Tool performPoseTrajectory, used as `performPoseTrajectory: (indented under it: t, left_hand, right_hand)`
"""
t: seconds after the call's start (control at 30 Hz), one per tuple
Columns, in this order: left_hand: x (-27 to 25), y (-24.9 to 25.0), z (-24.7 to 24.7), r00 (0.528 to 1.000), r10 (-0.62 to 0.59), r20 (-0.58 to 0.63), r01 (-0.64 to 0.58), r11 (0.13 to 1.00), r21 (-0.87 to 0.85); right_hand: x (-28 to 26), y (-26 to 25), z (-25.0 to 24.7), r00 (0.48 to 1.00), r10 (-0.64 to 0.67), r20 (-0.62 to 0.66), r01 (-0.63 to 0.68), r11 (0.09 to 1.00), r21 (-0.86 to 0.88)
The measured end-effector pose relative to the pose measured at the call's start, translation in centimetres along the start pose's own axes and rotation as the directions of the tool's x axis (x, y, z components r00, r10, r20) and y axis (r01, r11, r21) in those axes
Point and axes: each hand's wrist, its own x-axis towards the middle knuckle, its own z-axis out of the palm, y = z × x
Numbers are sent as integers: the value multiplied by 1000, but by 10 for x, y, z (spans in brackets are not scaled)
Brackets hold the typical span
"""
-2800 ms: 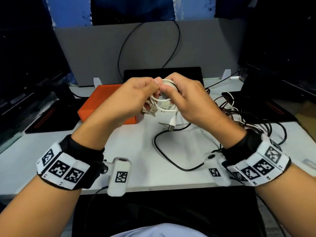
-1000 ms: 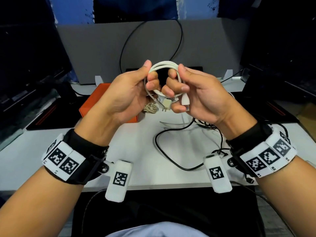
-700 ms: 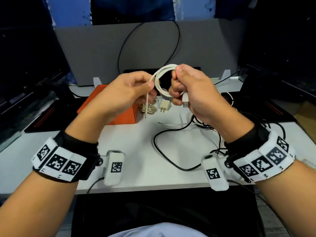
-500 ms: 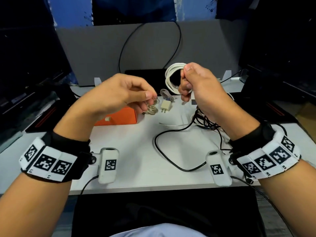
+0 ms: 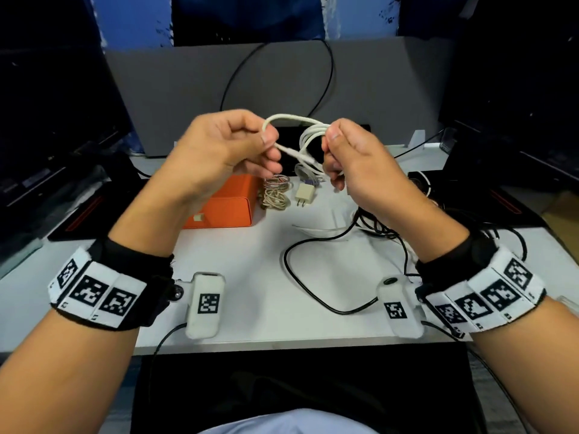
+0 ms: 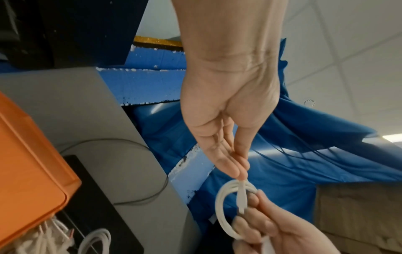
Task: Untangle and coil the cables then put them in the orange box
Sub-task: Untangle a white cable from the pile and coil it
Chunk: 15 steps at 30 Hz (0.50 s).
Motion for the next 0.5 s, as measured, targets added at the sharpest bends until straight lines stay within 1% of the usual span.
performPoseTrajectory:
  t: [0.07,0.13,0.2,0.3,0.4,0.47,0.5]
  left_hand:
    - [-1,-1,7,998,51,-29,-52,998,-36]
    - [-2,-3,15,995,92,-35,-92,996,-19]
    - [-4,-2,19,991,127,-41,-126,992,18]
    - [-4,-1,20,984,168,-55,-160,978,138]
    - [-5,-8,23,981,191,-46,-173,950,259]
    - [-6,-15,26,964,262,-50,-223,894,388]
    - [-6,-17,27,945,323,-58,-259,842,473]
  right_hand:
    - [0,-1,4,999,18,-28,-17,999,40]
    - [0,-2,6,996,66,-51,-58,989,138]
    - [0,-2,6,994,93,-57,-80,976,201]
    - [-1,-4,7,993,107,-47,-91,960,264]
    - [-3,-8,9,993,114,12,-110,924,366]
    - [-4,-11,10,988,142,65,-156,875,458]
    - [-5,-12,10,984,156,92,-181,843,507]
